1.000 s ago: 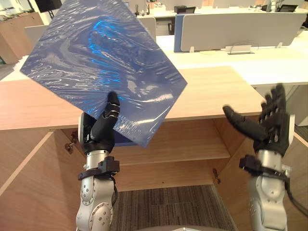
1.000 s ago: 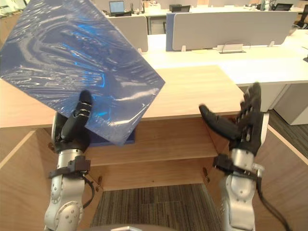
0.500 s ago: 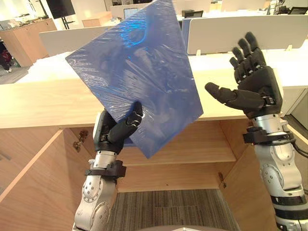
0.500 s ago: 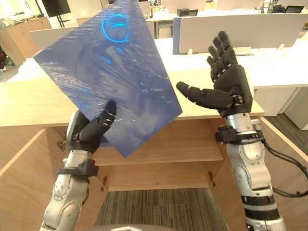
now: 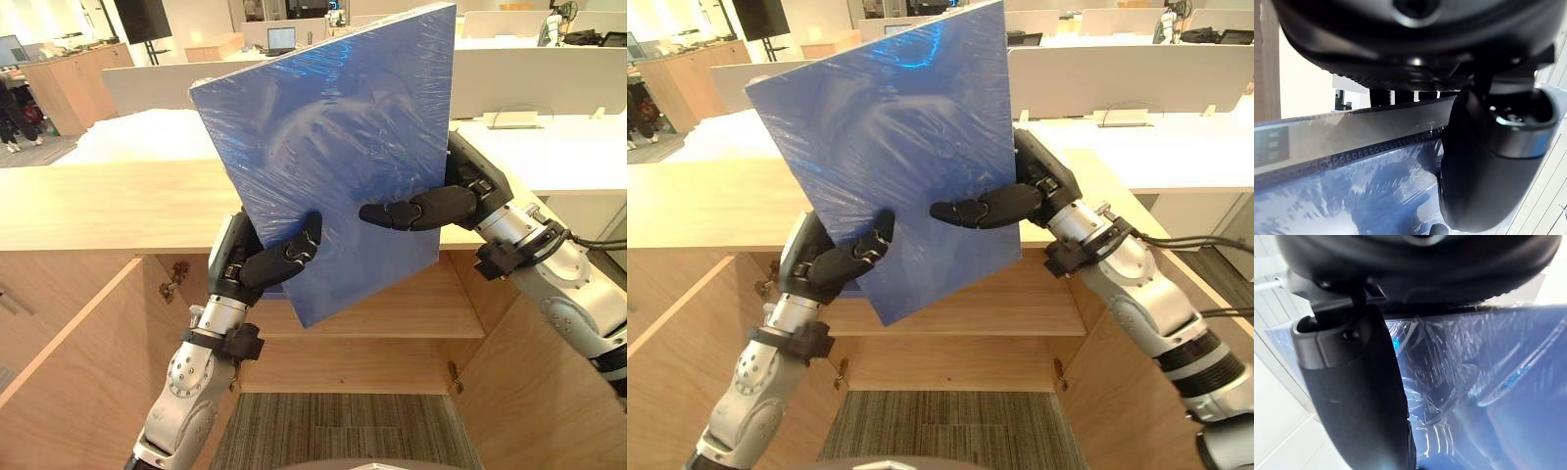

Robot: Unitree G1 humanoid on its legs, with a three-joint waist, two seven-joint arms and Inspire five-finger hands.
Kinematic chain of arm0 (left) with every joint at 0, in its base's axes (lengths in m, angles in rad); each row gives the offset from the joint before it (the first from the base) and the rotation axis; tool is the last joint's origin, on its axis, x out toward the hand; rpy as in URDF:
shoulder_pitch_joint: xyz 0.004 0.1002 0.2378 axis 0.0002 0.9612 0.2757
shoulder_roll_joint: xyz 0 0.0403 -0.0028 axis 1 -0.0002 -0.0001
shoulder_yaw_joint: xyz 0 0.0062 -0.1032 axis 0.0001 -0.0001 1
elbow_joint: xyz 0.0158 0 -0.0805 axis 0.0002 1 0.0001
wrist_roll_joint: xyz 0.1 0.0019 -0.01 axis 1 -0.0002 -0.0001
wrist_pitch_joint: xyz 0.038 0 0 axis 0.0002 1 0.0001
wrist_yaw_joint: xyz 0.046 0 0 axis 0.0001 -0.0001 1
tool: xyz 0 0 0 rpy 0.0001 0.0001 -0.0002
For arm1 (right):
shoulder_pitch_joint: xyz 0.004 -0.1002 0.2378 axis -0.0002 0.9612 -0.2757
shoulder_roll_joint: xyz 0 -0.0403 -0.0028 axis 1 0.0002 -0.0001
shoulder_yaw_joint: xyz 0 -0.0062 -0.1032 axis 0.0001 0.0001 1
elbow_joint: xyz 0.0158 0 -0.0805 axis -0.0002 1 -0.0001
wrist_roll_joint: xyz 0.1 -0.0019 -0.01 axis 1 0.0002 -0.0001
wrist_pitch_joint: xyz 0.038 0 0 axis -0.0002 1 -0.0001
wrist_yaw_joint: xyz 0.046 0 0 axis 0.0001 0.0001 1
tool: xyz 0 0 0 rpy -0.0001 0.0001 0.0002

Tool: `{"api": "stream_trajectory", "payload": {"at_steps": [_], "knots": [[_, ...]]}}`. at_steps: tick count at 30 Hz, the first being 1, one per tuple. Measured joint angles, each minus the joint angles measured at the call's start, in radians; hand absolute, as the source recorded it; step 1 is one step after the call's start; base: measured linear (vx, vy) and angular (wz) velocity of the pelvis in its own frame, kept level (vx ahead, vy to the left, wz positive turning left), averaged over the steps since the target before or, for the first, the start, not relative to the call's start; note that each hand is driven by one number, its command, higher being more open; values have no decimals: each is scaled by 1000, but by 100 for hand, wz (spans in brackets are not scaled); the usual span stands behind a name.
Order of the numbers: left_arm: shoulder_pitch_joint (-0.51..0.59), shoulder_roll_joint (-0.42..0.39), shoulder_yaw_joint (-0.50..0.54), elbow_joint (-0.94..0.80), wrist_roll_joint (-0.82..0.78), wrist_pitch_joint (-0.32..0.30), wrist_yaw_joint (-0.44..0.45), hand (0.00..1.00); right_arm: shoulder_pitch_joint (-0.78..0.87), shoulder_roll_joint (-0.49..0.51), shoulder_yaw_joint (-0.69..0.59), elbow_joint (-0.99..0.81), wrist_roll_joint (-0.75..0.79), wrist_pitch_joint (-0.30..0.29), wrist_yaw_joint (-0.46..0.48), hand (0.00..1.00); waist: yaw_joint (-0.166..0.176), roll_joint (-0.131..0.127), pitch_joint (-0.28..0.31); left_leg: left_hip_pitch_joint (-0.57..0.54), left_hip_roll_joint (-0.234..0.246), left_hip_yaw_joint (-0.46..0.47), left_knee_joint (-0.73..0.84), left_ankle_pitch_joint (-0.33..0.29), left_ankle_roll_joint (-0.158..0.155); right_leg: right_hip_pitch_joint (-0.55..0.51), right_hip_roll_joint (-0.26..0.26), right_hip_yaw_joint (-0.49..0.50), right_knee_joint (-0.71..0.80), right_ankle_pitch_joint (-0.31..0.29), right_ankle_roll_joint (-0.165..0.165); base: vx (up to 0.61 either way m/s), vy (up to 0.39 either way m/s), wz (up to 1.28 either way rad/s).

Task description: Walk over to the cabinet, pick up the folder, carry it to the office cabinet, place the folder inside the office cabinet, then close the office cabinet door

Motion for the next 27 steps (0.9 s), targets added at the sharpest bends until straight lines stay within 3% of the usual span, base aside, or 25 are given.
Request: {"api": "stream_trajectory", "payload": {"at_steps": [2,7,8,12,14,16,19,21,22,24,27], "knots": [[-20,36,-11,11,-24,-3,1,0,-14,-40,30,4,27,0,1,0,7,-1,-1,1,1,-1,-5,5,0,0,1,-2,0,1,-1,-45,17,8],[-74,216,-79,43,-109,-47,1,0,-31,-175,136,5,124,1,37,0,31,-4,-5,4,1,-3,-20,18,-3,1,2,-7,0,3,-4,-33,20,3],[-94,271,-105,69,-136,-64,0,100,-31,-200,164,5,134,2,49,0,33,-7,-8,9,2,-3,-33,24,-7,2,3,-8,0,3,-4,-30,19,3],[-173,461,-225,178,-309,-84,-85,100,-31,-254,248,4,162,18,116,0,36,-14,-15,22,2,-1,-61,39,-8,3,3,-9,2,3,-3,-8,5,1],[-195,537,-326,216,-364,-48,-144,100,-31,-272,286,4,143,35,116,0,35,-16,-21,30,1,3,-74,43,-8,3,3,-6,2,2,-3,-2,41,-4],[-176,571,-406,278,-387,27,-285,100,-12,-264,283,-21,26,39,117,0,28,-19,-18,30,1,3,-83,48,-9,-1,2,-6,2,2,-3,-5,36,-2],[-40,501,-397,317,-350,63,-418,100,101,-161,114,-148,-211,45,127,0,11,-23,-12,30,3,6,-85,47,-11,-7,6,-2,2,-1,-6,9,26,-6],[25,338,-398,477,-259,100,-503,100,153,35,-28,-259,-422,32,160,0,8,-27,-6,29,5,13,-85,46,-13,-24,11,5,15,-5,-8,18,26,-9],[25,299,-398,525,-219,113,-512,100,156,91,-44,-269,-471,16,157,0,9,-30,-4,29,6,14,-85,46,-13,-27,12,6,18,-6,-8,-11,21,-9],[26,178,-400,706,-80,143,-534,100,168,349,-97,-294,-628,-78,98,0,8,-39,3,19,7,19,-85,47,-11,-42,16,13,26,-7,-9,-30,19,-7],[31,76,-397,921,9,149,-538,100,224,474,-111,-314,-760,-167,16,0,5,-51,9,10,6,18,-84,47,-10,-52,14,15,25,-7,-9,-8,36,-2]]}}
